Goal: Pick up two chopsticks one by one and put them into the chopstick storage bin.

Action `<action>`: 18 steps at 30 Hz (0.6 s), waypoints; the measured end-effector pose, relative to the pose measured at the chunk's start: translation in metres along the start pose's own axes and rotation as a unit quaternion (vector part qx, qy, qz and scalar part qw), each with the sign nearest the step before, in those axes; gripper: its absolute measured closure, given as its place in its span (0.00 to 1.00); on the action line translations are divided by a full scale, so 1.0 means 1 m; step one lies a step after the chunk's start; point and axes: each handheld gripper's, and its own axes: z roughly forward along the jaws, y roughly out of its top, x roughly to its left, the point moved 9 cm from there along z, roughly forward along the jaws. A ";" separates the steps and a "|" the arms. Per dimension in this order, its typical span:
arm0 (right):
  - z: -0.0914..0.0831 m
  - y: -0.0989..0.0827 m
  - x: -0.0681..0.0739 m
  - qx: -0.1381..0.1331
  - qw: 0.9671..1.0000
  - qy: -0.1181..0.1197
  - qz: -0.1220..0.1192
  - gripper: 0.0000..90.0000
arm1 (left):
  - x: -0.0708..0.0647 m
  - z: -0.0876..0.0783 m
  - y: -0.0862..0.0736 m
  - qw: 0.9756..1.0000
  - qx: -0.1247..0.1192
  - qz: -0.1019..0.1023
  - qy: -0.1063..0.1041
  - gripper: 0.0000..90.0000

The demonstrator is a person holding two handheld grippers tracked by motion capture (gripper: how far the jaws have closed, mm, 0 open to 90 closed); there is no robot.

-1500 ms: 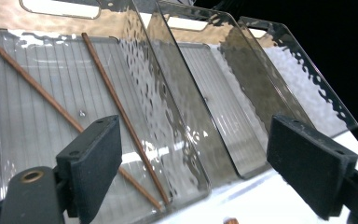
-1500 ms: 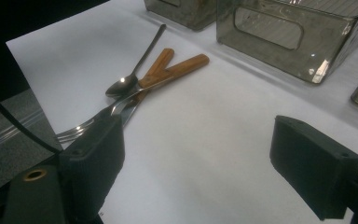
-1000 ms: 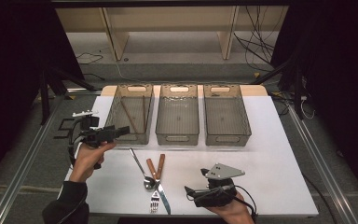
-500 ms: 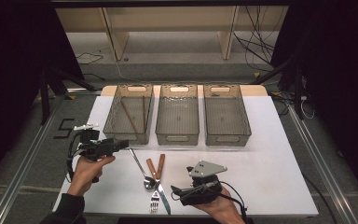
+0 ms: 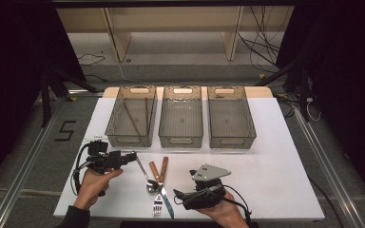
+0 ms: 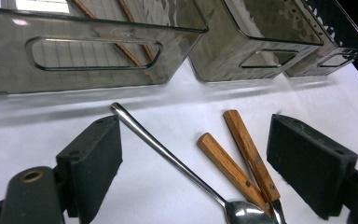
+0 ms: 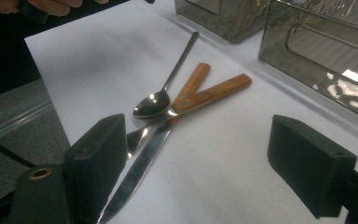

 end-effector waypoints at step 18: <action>0.033 0.015 0.029 0.013 0.999 0.029 -0.038 0.23 | 0.005 -0.009 -0.011 1.000 -0.014 -0.007 -0.007 0.19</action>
